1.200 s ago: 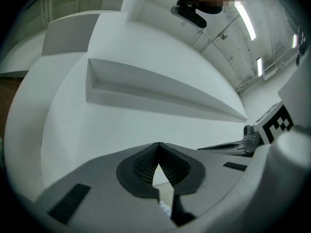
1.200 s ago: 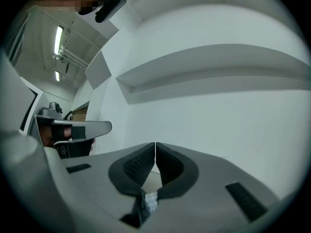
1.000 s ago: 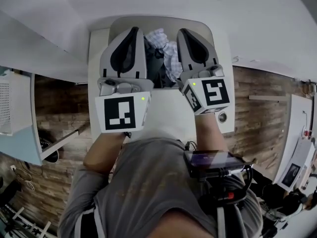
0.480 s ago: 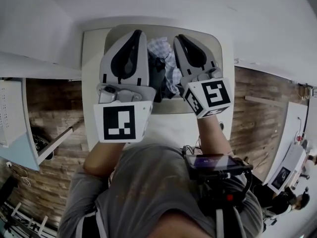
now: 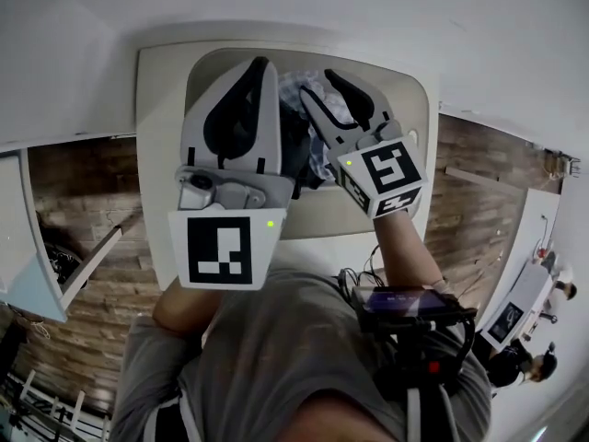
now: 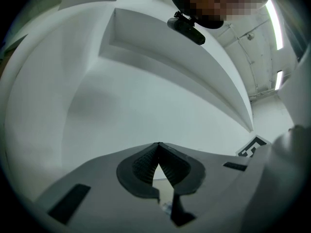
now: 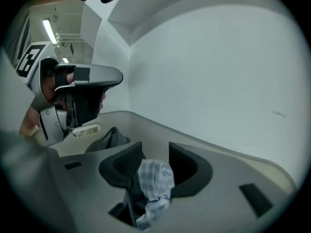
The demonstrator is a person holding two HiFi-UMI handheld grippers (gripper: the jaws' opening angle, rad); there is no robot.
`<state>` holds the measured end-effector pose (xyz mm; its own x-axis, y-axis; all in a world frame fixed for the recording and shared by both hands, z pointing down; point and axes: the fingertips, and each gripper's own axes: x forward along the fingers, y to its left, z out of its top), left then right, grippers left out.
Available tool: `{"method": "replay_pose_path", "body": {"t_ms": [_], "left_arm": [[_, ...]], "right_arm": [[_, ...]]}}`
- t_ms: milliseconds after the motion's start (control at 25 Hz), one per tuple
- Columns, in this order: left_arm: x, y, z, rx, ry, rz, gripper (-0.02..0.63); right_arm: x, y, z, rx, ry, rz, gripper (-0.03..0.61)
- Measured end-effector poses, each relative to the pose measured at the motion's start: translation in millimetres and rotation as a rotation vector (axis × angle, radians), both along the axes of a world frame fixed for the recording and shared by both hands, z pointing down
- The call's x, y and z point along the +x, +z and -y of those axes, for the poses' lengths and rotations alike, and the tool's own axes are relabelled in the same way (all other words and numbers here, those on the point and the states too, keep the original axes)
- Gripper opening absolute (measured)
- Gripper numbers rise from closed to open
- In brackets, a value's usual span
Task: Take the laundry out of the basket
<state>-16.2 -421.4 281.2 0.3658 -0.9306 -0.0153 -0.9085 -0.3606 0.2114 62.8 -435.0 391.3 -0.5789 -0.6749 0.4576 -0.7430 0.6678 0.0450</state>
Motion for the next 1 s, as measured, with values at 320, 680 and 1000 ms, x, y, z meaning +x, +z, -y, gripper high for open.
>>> {"method": "replay_pose_path", "body": {"t_ms": [320,680,1000], "left_arm": [[-2,13,8,-0.036,0.027,-0.048,0.008],[0,14,7,-0.042,0.046,-0.065,0.008],[1,1,-4,-0.015,0.032,-0.032,0.008]], "right_arm": [[-9,39,4,-0.092,-0.098,-0.139,0.268],[-11,77,1,-0.147,-0.158,-0.260,0.202],[-6,57,-1,-0.145,-0.137,-0.225,0.071]]}}
